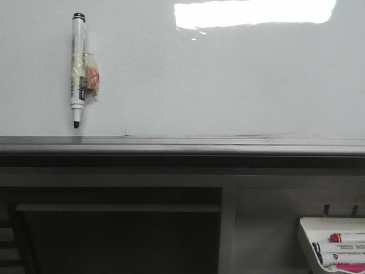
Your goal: Write number 2 on whiteboard
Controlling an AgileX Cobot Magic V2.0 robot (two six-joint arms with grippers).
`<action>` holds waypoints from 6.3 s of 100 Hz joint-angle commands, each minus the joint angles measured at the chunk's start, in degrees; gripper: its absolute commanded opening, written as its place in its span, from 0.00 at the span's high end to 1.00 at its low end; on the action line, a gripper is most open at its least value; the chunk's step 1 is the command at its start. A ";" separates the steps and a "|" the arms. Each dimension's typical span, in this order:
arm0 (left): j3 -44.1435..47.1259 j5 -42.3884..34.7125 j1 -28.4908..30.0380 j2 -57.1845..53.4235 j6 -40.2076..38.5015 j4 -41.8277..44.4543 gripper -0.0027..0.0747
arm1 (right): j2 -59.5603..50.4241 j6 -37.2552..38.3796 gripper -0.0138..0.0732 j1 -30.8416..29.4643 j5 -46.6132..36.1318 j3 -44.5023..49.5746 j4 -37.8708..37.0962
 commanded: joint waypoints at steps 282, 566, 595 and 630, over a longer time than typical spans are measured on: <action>-17.58 -36.57 -23.32 35.35 -1.29 -19.17 0.39 | 12.18 -0.27 0.90 -0.28 -4.46 -16.55 6.92; -22.58 -42.49 -39.94 55.64 -17.51 51.35 0.84 | 63.78 -22.07 0.92 59.41 4.86 -51.56 7.76; -24.27 -33.90 -39.94 48.50 -17.51 42.86 0.46 | 63.78 -18.79 0.91 49.05 8.96 -59.58 5.13; -24.27 -29.50 -39.94 40.28 -17.51 25.73 0.85 | 67.21 -18.90 0.91 41.73 3.00 -60.79 -0.14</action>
